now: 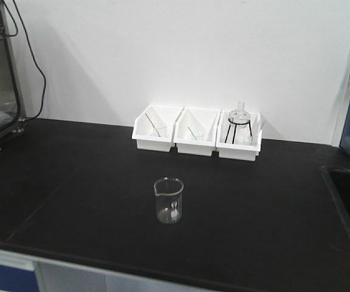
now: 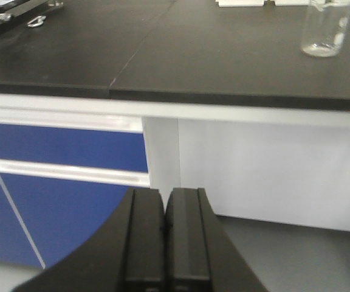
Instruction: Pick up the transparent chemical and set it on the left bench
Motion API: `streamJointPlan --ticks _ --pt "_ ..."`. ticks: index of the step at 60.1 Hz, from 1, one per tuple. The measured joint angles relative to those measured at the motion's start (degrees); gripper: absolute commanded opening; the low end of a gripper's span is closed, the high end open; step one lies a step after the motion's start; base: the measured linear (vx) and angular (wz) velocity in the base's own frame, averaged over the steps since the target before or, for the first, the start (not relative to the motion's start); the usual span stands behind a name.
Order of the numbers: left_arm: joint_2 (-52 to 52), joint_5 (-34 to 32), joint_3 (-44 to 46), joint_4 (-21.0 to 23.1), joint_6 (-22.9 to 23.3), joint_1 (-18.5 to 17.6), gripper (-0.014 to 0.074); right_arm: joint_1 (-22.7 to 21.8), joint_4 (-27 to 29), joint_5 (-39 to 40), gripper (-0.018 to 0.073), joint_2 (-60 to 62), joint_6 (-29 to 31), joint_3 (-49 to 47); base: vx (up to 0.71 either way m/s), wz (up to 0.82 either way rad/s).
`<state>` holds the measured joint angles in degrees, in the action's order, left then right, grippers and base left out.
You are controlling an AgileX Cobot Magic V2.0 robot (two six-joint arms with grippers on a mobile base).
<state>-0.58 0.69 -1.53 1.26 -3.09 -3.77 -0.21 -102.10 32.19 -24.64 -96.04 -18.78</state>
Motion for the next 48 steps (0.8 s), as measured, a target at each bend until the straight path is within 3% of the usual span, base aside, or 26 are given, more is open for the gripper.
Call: streamJointPlan --ticks 48 --pt "0.0 0.0 0.0 0.0 0.0 0.0 -0.0003 0.0 0.0 0.0 0.0073 0.0 0.0 0.0 0.32 -0.01"
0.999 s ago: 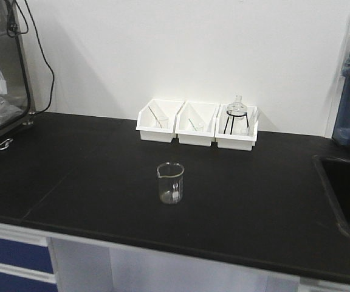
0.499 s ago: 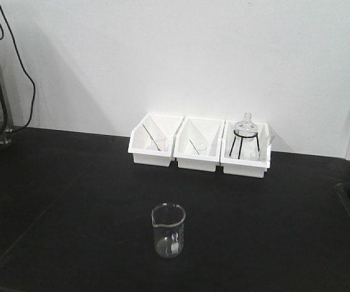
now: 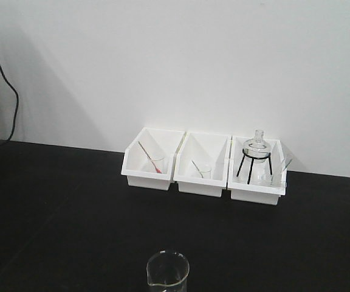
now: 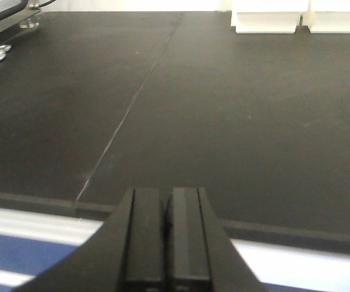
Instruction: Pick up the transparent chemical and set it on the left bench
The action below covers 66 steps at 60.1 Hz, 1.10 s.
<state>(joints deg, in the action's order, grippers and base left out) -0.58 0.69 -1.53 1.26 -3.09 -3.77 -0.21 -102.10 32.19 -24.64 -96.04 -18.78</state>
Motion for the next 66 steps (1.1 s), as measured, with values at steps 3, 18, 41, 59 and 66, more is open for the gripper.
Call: streamJointPlan --ticks 3,18,41,59,66 --pt "0.0 0.0 0.0 0.0 0.0 0.0 -0.0003 0.0 0.0 0.0 0.0073 0.0 0.0 0.0 0.22 -0.08" --pt "0.0 0.0 0.0 0.0 0.0 0.0 -0.0003 0.0 0.0 0.0 0.0073 0.0 0.0 0.0 0.17 -0.06" --pt "0.0 0.0 0.0 0.0 0.0 0.0 -0.0003 0.0 0.0 0.0 0.0073 0.0 0.0 0.0 0.07 0.01" --pt "0.0 0.0 0.0 0.0 0.0 0.0 -0.0003 0.0 0.0 -0.98 0.0073 0.0 0.0 0.0 0.0 0.0" --pt "0.0 0.0 0.0 0.0 0.0 0.0 -0.0003 0.0 0.0 -0.98 0.0073 0.0 -0.02 0.0 0.0 0.0"
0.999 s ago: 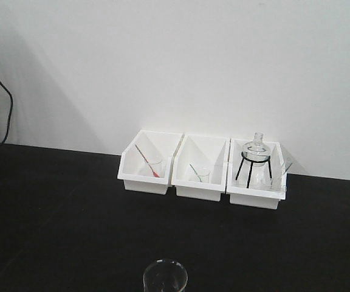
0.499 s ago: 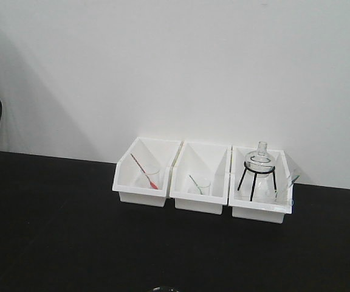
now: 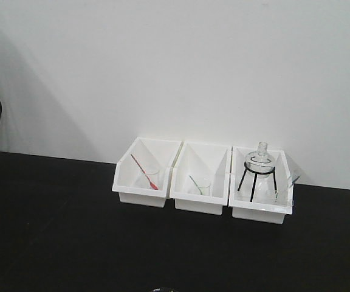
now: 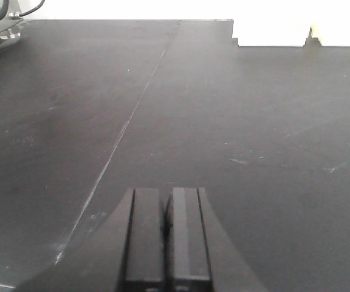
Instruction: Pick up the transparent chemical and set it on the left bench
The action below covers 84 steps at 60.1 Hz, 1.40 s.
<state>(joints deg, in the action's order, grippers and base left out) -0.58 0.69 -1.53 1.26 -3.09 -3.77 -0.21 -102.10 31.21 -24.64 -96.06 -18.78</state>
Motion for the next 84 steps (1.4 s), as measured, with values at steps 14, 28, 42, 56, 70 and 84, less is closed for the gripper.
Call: streamJointPlan --ticks 14,28,42,56,70,84 --pt "0.0 0.0 0.0 0.0 0.0 0.0 -0.0003 0.0 4.3 0.03 0.0073 -0.27 0.0 0.0 0.0 0.0" --pt "0.0 0.0 0.0 0.0 0.0 0.0 -0.0003 0.0 12.06 5.72 0.0058 -5.68 3.4 -1.03 0.0 0.0" --pt "0.0 0.0 0.0 0.0 0.0 0.0 -0.0003 0.0 17.6 11.5 0.0001 -14.48 8.45 -11.1 0.0 0.0" --pt "0.0 0.0 0.0 0.0 0.0 0.0 -0.0003 0.05 17.89 16.92 0.0001 -24.58 8.94 -19.82 0.0 0.0" --pt "0.0 0.0 0.0 0.0 0.0 0.0 -0.0003 11.48 17.94 6.97 0.0001 -31.22 10.89 -25.01 0.0 0.0" --pt "0.0 0.0 0.0 0.0 0.0 0.0 -0.0003 33.25 21.05 -24.14 0.0003 -38.9 13.67 -30.07 0.0 0.0"
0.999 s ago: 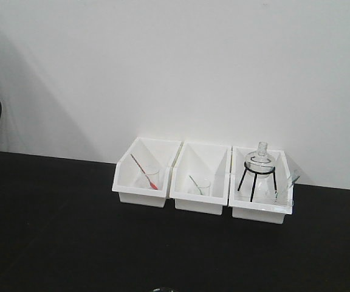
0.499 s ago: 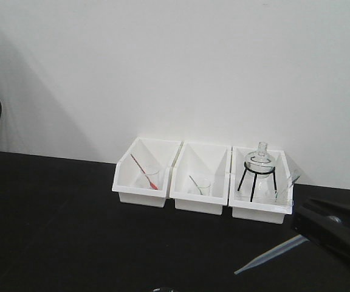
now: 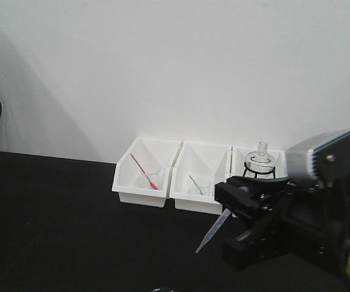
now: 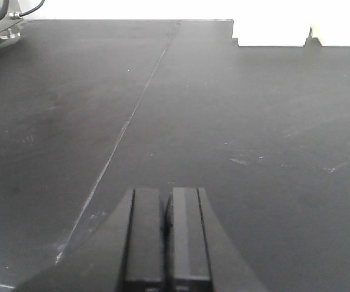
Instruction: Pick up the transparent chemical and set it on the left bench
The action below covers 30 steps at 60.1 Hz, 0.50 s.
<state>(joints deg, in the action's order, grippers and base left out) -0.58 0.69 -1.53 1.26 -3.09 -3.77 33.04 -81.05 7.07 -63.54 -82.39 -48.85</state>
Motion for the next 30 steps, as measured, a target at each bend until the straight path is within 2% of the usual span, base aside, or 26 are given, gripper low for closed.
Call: streamJointPlan --ticks 5,12,30 --pt "0.0 0.0 0.0 0.0 0.0 0.0 -0.0003 5.29 0.34 -4.84 0.0003 -3.62 2.71 -0.76 0.0 0.0" --pt "0.0 0.0 0.0 0.0 0.0 0.0 -0.0003 9.68 -0.21 -7.63 0.0007 -8.97 7.11 -1.0 0.0 0.0" --pt "0.0 0.0 0.0 0.0 0.0 0.0 -0.0003 10.28 -0.53 -10.05 0.0028 -18.13 7.67 -1.3 0.0 0.0"
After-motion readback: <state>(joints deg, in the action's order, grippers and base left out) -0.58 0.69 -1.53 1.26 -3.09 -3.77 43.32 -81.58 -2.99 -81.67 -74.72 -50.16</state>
